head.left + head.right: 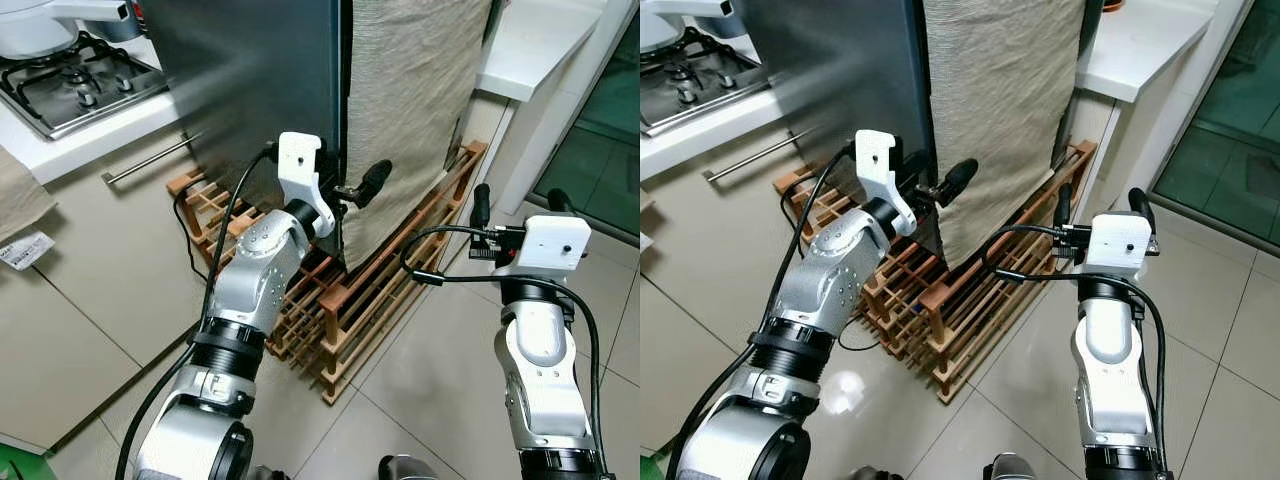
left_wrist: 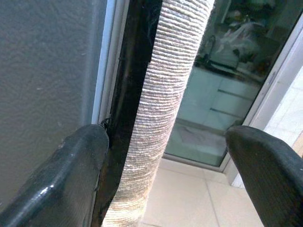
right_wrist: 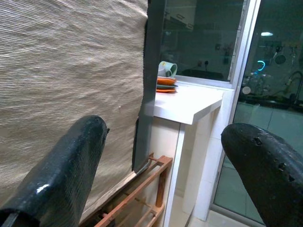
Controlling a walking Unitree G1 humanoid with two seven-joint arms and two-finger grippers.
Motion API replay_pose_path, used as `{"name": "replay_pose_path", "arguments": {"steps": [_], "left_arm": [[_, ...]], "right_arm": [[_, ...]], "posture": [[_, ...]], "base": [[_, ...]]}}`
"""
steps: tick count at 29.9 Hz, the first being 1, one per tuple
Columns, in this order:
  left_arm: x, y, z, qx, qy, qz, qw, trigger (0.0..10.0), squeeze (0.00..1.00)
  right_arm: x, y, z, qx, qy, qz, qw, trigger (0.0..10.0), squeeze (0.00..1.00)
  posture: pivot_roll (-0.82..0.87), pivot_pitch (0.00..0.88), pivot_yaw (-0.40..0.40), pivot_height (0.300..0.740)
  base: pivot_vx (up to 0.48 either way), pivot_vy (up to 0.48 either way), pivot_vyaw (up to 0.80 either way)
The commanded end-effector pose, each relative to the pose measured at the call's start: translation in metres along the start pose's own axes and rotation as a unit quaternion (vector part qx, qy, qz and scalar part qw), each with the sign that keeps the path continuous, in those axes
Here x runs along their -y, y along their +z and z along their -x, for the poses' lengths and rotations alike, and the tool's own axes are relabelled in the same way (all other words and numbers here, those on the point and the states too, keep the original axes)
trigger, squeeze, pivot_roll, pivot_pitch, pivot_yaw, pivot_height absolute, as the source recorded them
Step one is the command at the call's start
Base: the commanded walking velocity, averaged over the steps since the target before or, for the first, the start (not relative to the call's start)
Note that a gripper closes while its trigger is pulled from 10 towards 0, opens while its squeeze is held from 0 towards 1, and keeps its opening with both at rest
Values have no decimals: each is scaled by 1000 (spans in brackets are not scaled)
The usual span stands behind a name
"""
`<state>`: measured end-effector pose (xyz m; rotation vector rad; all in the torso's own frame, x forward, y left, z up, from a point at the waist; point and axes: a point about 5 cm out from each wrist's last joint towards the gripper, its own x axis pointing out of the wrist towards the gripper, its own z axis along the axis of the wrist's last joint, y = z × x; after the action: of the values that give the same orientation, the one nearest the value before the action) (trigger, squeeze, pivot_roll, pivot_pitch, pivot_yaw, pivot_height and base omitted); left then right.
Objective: Restocking fridge
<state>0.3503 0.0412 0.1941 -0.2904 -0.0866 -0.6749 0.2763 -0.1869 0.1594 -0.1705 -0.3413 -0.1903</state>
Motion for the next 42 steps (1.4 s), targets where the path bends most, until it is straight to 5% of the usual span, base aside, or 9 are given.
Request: {"name": "replay_pose_path", "arguments": {"steps": [1,9,11,18,24,31,36,42], "left_arm": [[7,1,-6,2,-18,3,1000,10000,0],[19,-2,-19,2,-14,77,997,10000,0],[30,-8,-20,-6,-47,29,998,10000,0],[54,-17,-26,-6,-144,-7,990,10000,0],[91,-17,-20,17,-260,41,965,10000,0],[113,-14,-17,23,-328,117,937,10000,0],[124,-12,-15,21,-363,125,923,10000,0],[121,-11,-14,16,-363,131,922,10000,0]], "right_arm": [[1,2,1,6,1,2,1000,10000,443],[2,2,3,3,-1,4,1000,10000,443],[2,2,4,2,-2,5,1000,10000,443],[2,1,5,-3,-5,7,1000,10000,443],[4,1,7,-3,-11,8,1000,10000,439],[6,1,10,-6,-17,11,1000,10000,447],[7,2,11,-6,-22,12,1000,10000,447],[11,2,15,-9,-32,12,999,10000,447]], "posture": [[-211,60,73,732],[-217,71,73,732],[-218,80,74,732],[-216,89,75,732],[-229,97,85,732],[-242,108,91,732],[-252,108,100,732],[-255,107,104,732]], "base": [[0,0,0],[0,0,0],[0,0,0],[0,0,0],[0,0,0],[0,0,0],[0,0,0],[0,0,0]]}}
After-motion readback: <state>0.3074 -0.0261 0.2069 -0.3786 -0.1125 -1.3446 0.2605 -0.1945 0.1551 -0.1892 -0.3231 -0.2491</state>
